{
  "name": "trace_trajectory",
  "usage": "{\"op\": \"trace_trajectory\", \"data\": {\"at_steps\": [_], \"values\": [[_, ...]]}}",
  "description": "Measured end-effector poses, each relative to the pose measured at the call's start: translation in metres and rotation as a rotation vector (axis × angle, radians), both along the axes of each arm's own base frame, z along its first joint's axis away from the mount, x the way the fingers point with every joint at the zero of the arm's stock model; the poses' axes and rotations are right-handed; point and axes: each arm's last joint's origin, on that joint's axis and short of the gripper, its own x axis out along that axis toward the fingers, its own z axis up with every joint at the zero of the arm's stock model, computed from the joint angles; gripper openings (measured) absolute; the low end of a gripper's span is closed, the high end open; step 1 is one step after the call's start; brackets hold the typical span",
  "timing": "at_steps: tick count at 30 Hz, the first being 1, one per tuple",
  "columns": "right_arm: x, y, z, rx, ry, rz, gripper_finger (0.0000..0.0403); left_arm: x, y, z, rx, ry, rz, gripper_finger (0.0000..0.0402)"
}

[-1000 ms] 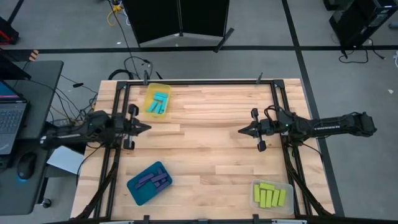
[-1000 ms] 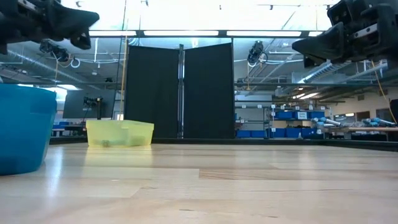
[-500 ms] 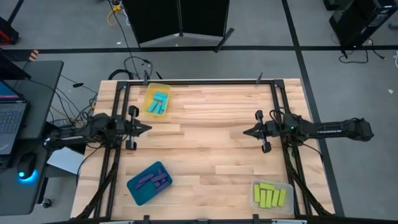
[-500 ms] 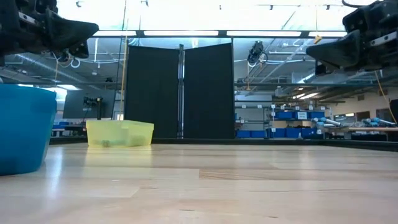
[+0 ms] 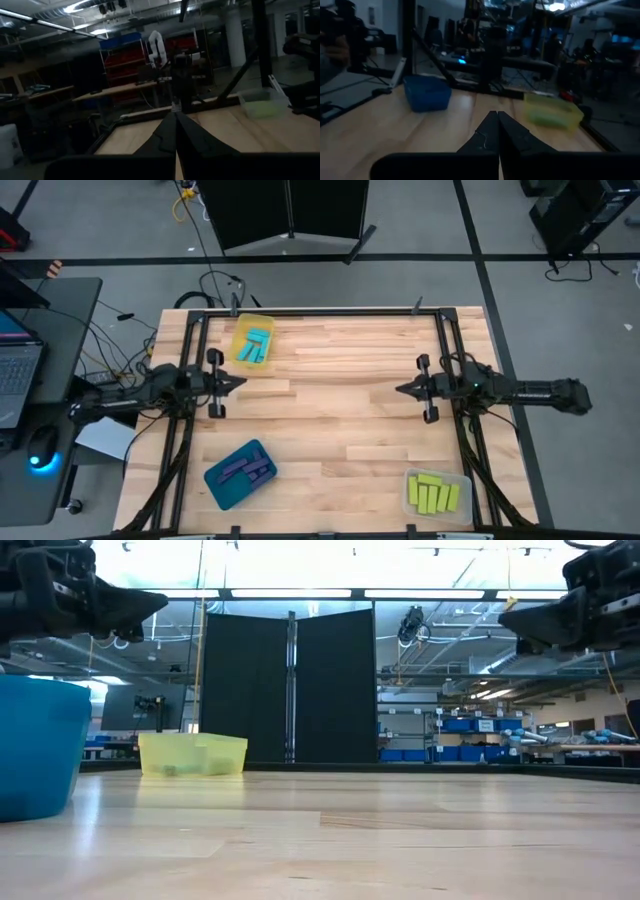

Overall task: Sort blocks
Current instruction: Return to Home Position

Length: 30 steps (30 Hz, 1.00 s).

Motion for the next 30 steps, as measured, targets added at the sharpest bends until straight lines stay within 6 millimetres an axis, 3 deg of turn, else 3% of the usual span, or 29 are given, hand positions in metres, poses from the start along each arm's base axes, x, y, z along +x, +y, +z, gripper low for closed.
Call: {"op": "trace_trajectory", "data": {"at_steps": [30], "values": [[-0.003, -0.018, -0.004, -0.003, 0.038, -0.221, 0.0004, 0.000, 0.009, -0.006, -0.018, 0.059, 0.157, 0.0010]]}}
